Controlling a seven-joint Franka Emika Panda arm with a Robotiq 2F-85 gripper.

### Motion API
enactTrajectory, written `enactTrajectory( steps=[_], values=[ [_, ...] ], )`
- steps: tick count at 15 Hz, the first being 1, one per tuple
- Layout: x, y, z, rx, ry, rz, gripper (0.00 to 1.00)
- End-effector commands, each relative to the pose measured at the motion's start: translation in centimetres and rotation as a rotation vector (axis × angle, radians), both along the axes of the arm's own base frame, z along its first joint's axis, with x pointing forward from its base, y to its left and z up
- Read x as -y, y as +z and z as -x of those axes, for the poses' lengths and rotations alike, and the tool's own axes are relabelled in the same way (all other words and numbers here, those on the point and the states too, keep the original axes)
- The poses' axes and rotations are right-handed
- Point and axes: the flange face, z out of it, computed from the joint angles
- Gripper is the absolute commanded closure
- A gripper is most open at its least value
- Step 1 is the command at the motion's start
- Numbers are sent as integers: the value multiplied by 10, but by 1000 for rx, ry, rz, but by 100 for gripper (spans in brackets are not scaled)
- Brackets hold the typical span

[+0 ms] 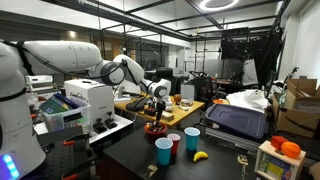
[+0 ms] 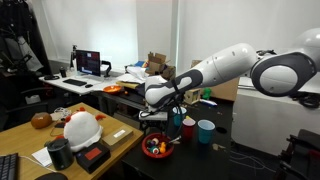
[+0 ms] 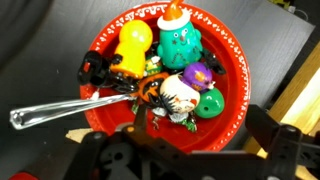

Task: Put some of the things in the bowl into the blue cup at the back of the line of cups

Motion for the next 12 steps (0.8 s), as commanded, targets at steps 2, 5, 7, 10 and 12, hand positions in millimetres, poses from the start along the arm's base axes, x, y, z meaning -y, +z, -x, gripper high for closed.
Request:
enactTrajectory(
  steps=[2, 5, 7, 10, 12],
  values=[
    [2, 1, -1, -11, -35, -43, 0],
    [4, -4, 2, -33, -45, -65, 0],
    [2, -9, 5, -51, -54, -81, 0],
    [0, -17, 10, -68, -61, -102, 25],
    [3, -19, 10, -67, -66, -102, 34]
  ],
)
